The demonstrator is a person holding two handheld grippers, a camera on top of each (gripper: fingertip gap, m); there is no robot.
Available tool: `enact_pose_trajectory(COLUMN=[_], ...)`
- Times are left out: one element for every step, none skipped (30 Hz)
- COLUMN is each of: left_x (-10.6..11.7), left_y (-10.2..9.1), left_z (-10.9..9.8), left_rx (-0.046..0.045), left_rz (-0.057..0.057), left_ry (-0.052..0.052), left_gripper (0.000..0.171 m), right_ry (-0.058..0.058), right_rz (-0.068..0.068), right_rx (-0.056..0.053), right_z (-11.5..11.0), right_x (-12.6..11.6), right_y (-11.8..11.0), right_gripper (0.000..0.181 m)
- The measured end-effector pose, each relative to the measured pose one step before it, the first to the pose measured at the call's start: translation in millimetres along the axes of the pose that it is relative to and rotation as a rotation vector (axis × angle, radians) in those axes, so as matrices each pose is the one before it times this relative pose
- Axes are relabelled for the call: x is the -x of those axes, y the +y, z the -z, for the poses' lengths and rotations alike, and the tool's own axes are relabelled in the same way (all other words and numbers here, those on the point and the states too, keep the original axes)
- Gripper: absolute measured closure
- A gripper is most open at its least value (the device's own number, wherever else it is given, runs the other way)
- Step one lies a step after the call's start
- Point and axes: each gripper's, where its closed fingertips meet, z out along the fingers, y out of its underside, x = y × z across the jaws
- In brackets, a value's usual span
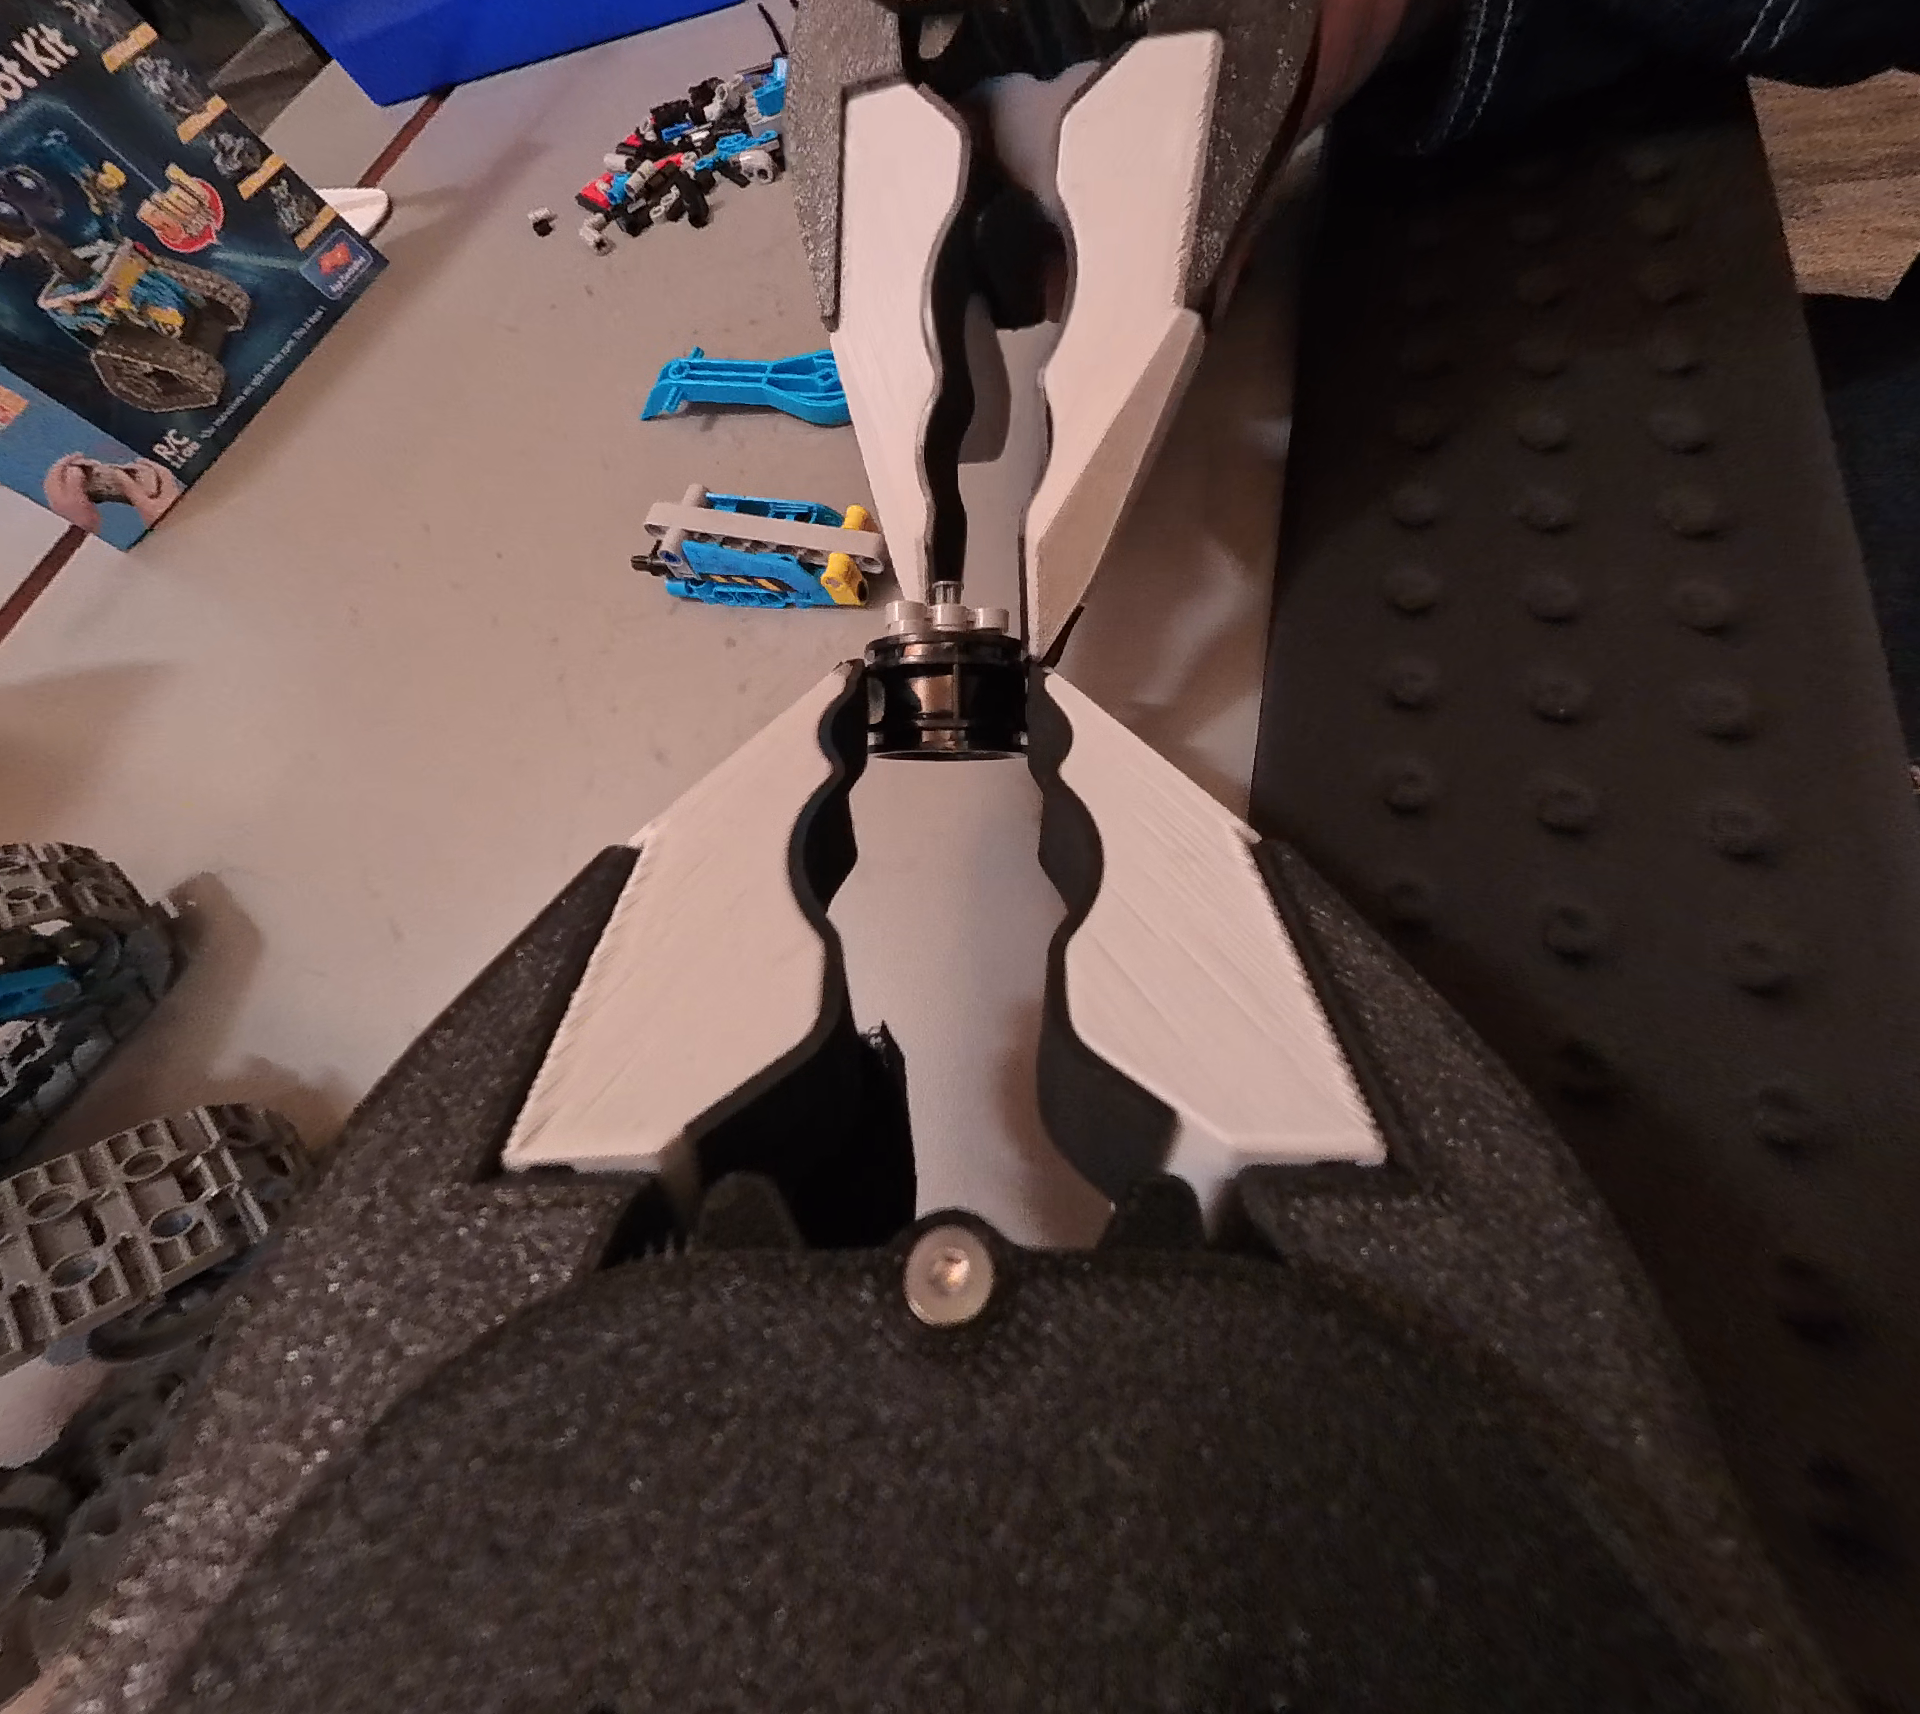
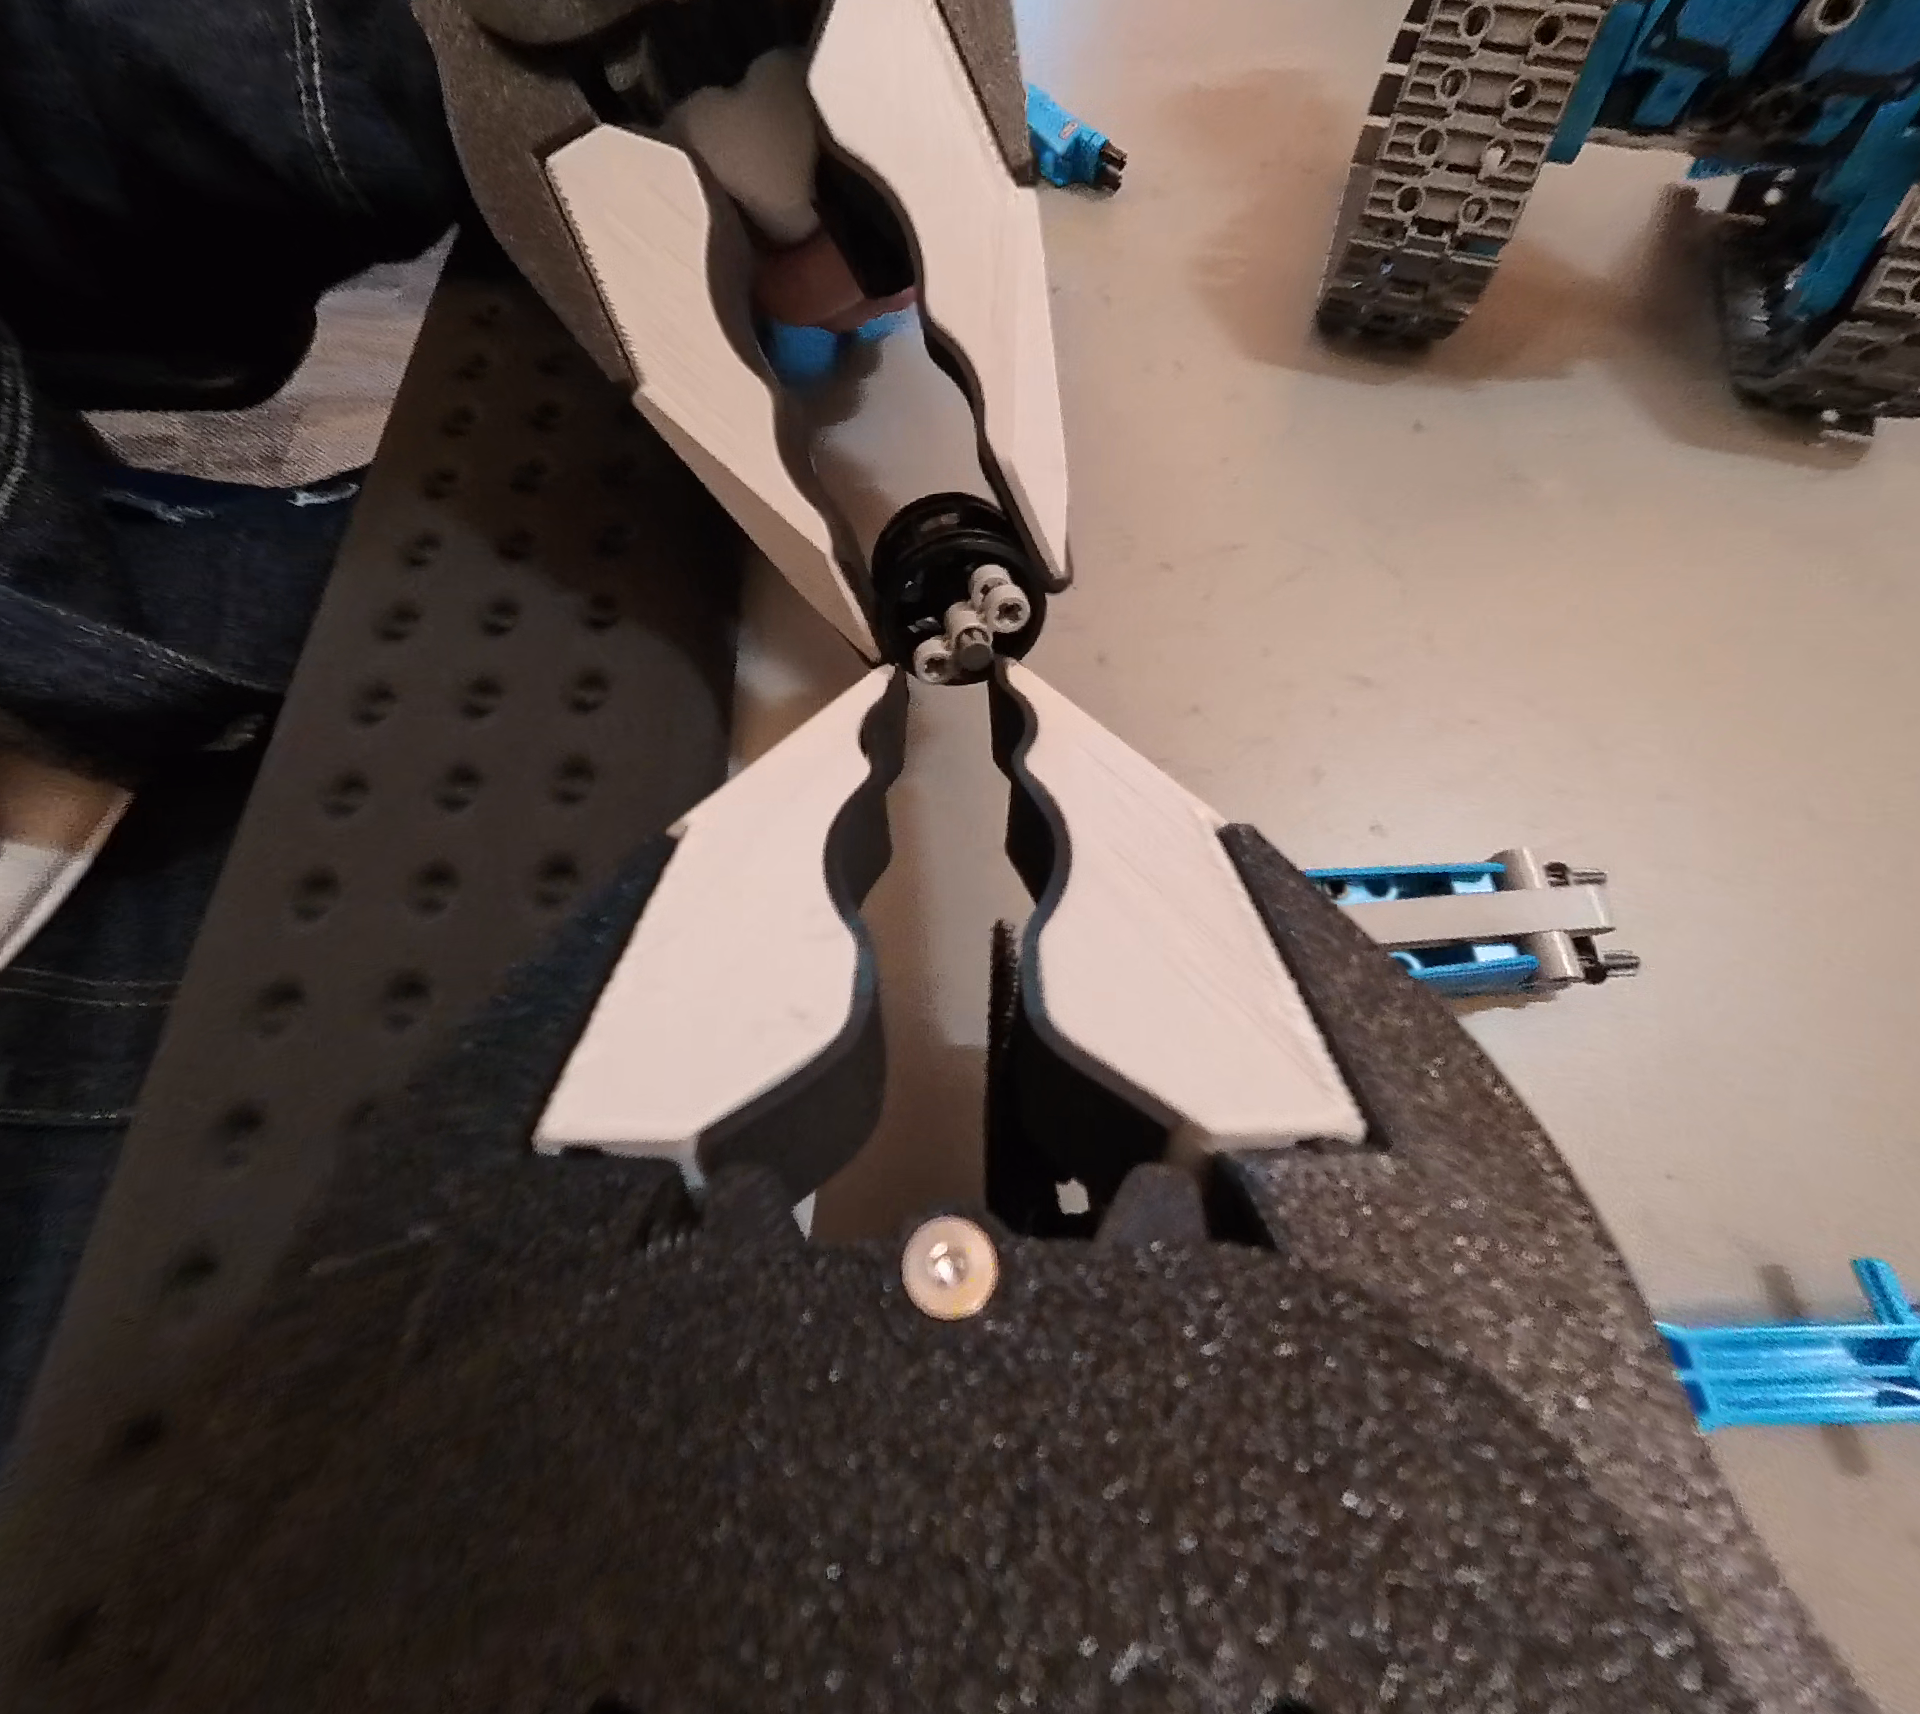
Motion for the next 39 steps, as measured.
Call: enact_pose_trajectory(left_x=[0.23, 0.48, 0.57, 0.8, 1.02, 0.67, -0.11, 0.01, 0.32, 0.22, -0.19, -0.35, 0.31, 0.95, 1.14, 1.74, 2.53, 2.14, 0.48, 0.34, 1.85, 2.01, 0.85, 1.25, 2.14, 1.71, 0.81, 0.82, 1.35, 0.47, -0.05, 0.23, 1.84, 4.52, 7.4, 9.13, 8.52, 6.23, 3.54], left_y=[-0.7, -1.05, -1.28, -1.02, -0.55, -0.07, 0.58, 1.35, 1.44, 0.83, 0.29, 0.34, 0.53, 0.81, 1.34, 2.67, 4.85, 6.19, 5.7, 4.39, 2.58, 1.47, 1.29, 1.08, 0.92, 1.21, 1.13, 0.3, -0.1, -0.04, 0.03, -0.07, 0.11, 0.19, 0.79, 1.38, 1.46, 1.66, 1.59], left_z=[0.37, 0.61, 0.66, 0.43, 0.45, 0.17, -0.14, -0.61, -0.6, -0.48, -0.33, -0.33, -0.31, -0.13, -0.21, -0.72, -1.3, -1.81, -2.14, -1.97, -1.26, -0.73, -0.51, -0.29, -0.41, -0.7, -1.0, -0.77, -0.46, -0.31, -0.14, 0.06, 0.05, 0.0, 0.09, 0.19, 0.28, -0.14, -0.72], left_rx=[-0.00447, -0.00693, -0.00724, -0.00625, -0.0042, -0.00079, 0.00352, 0.00726, 0.0087, 0.00574, 0.0013, 0.00168, 0.00357, 0.00358, 0.00553, 0.01384, 0.02578, 0.03162, 0.02907, 0.02418, 0.01549, 0.00742, 0.00662, 0.00553, 0.0049, 0.00798, 0.00875, 0.00396, 0.00127, 0.00097, 0.00033, -0.00004, 0.00029, 0.00147, 0.00454, 0.00657, 0.0064, 0.00801, 0.01039], left_rz=[-0.0038, -0.0043, -0.0058, -0.0075, -0.0075, -0.0059, -0.0031, -0.0026, -0.0048, -0.0061, -0.0021, 0.0029, 0.0016, -0.0008, 0.0016, 0.0071, 0.0142, 0.0237, 0.0321, 0.0319, 0.0291, 0.032, 0.0353, 0.0341, 0.029, 0.0223, 0.0152, 0.0094, 0.0056, 0.001, -0.0016, 0.0013, 0.0057, 0.0107, 0.0127, 0.0074, 0.0028, 0.006, 0.0089], left_ry=[-0.0022, -0.0035, -0.0057, -0.0076, -0.0086, -0.0058, -0.0012, -0.0015, -0.0037, -0.0047, -0.0002, 0.0032, -0.0011, -0.0055, -0.0057, -0.0069, -0.0085, -0.0018, 0.0122, 0.0151, 0.0042, 0.0058, 0.0157, 0.0125, 0.004, 0.0021, 0.0045, 0.0004, -0.0069, -0.0048, -0.0008, -0.0007, -0.009, -0.0252, -0.0422, -0.0544, -0.0509, -0.0357, -0.0182], left_gripper=[0.142, 0.142, 0.142, 0.142, 0.142, 0.141, 0.142, 0.142, 0.142, 0.142, 0.142, 0.142, 0.142, 0.141, 0.142, 0.141, 0.142, 0.142, 0.142, 0.142, 0.142, 0.142, 0.142, 0.142, 0.142, 0.142, 0.142, 0.141, 0.141, 0.141, 0.141, 0.141, 0.141, 0.141, 0.141, 0.141, 0.141, 0.141, 0.141], right_ry=[-0.0057, -0.0042, -0.0043, -0.0071, -0.0039, -0.01, -0.0191, -0.0151, -0.008, -0.0012, 0.0001, 0.0011, 0.0096, 0.0075, 0.015, 0.0318, 0.0484, 0.0683, 0.0805, 0.0775, 0.0829, 0.0749, 0.0574, 0.0488, 0.0541, 0.0498, 0.0309, 0.0151, 0.0024, -0.0117, -0.0235, -0.0209, -0.0029, 0.0009, -0.0009, -0.0045, -0.0097, -0.0158, -0.0135], right_rz=[-0.012, -0.0055, -0.009, -0.0184, -0.0285, -0.0305, -0.0276, -0.0228, -0.0146, -0.0098, -0.0097, -0.009, -0.0036, 0.0087, 0.0088, 0.0001, -0.0078, -0.0181, -0.0254, -0.0239, -0.0213, -0.0168, -0.0135, -0.009, -0.0041, -0.0036, -0.0047, -0.0107, -0.0185, -0.0217, -0.0215, -0.0155, -0.0051, 0.0087, 0.0154, 0.0172, 0.0168, 0.0162, 0.0133], right_rx=[-0.0059, -0.0091, -0.0098, -0.0063, -0.0036, -0.0031, -0.0119, -0.0154, -0.0158, -0.0127, -0.0048, 0.0057, 0.0139, 0.005, -0.0132, -0.0136, -0.0073, -0.0115, -0.0151, -0.011, 0.001, 0.0109, 0.0145, 0.0161, 0.0171, 0.0126, 0.0084, 0.0062, 0.0031, -0.0032, -0.007, -0.0066, 0.0021, 0.0103, 0.012, 0.0131, 0.0173, 0.0177, 0.0157], right_z=[0.46, 0.75, 0.93, 0.83, 0.45, 0.44, 0.75, 1.44, 1.82, 1.56, 0.87, -0.32, -0.54, 1.15, 3.51, 6.12, 8.45, 9.76, 9.85, 8.68, 7.1, 5.35, 4.08, 3.47, 3.12, 2.81, 2.4, 1.82, 1.52, 1.15, 0.76, 0.22, -0.57, -1.08, -1.32, -1.75, -2.42, -2.87, -2.97], right_x=[0.09, 0.05, -0.19, -0.32, -1.29, -0.58, 0.83, 0.67, 0.06, -0.88, -0.82, -0.9, -1.72, -1.26, -2.74, -6.35, -10.49, -14.89, -17.83, -17.56, -18.49, -17.39, -14.21, -11.93, -12.16, -11.32, -8.71, -6.92, -4.8, -1.99, 1.04, 2.08, 0.38, 0.64, 1.9, 3.32, 4.79, 6.38, 6.21], right_y=[-0.86, -1.1, -1.36, -0.86, -0.54, -0.56, -1.87, -2.66, -2.73, -2.05, -0.72, 1.1, 1.94, 0.16, -2.52, -1.79, 0.33, 0.33, -0.46, 0.07, 2.48, 4.53, 5.14, 5.35, 5.7, 5.1, 4.46, 3.87, 2.91, 1.25, 0.07, -0.64, 0.37, 1.67, 1.73, 1.73, 2.37, 2.18, 1.58], right_gripper=[0.167, 0.167, 0.167, 0.167, 0.167, 0.164, 0.163, 0.162, 0.163, 0.163, 0.163, 0.162, 0.163, 0.163, 0.163, 0.162, 0.162, 0.162, 0.162, 0.161, 0.162, 0.161, 0.16, 0.16, 0.16, 0.16, 0.16, 0.161, 0.161, 0.161, 0.161, 0.161, 0.161, 0.16, 0.16, 0.159, 0.159, 0.157, 0.155])
